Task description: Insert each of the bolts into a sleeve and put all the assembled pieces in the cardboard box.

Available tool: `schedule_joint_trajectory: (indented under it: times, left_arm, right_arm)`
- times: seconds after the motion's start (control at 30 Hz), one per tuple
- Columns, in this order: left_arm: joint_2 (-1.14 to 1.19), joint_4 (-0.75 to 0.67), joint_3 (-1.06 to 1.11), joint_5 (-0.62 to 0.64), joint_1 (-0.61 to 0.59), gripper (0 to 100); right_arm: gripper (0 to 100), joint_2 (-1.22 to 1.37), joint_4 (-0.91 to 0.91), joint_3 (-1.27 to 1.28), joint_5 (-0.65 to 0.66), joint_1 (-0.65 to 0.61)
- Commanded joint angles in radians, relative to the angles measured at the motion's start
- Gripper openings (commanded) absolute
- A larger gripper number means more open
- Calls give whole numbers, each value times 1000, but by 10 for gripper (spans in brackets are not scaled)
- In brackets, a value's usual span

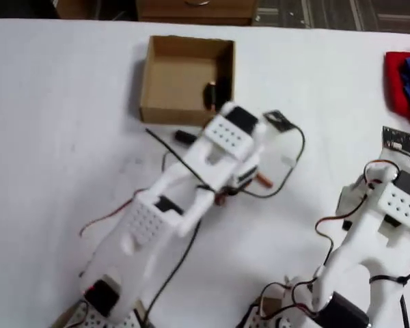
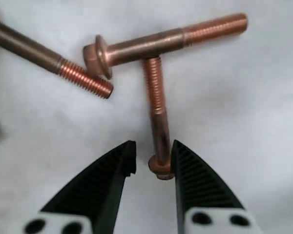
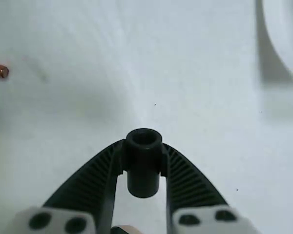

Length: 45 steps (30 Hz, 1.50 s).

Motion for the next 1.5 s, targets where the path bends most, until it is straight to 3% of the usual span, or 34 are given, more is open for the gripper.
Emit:
schedule_joint_trajectory:
  times: [0.0, 0.47, 0.57, 0.8, 1.03, 1.1, 1.47]
  left_arm:
    - [-9, 21, -44, -5, 21, 142]
    - [38, 21, 174, -8, -14, 138]
    - [29, 28, 170, -48, -46, 29]
    - [-178, 29, 369, -377, -201, 26]
    - [-595, 25, 762, -1091, -391, 27]
    - [-678, 20, 785, -1215, -456, 27]
    - [-523, -34, 733, -1250, -614, 30]
  right_arm:
    - [22, -44, -10, -6, 8, 10]
    - [22, -44, -10, -9, 8, 8]
    - [22, -44, -10, -9, 8, 8]
    - [22, -44, -8, -8, 6, 12]
    - [22, -44, -8, -8, 2, 7]
    - [22, -44, -8, -8, 2, 7]
    - [23, -51, -4, -9, 0, -50]
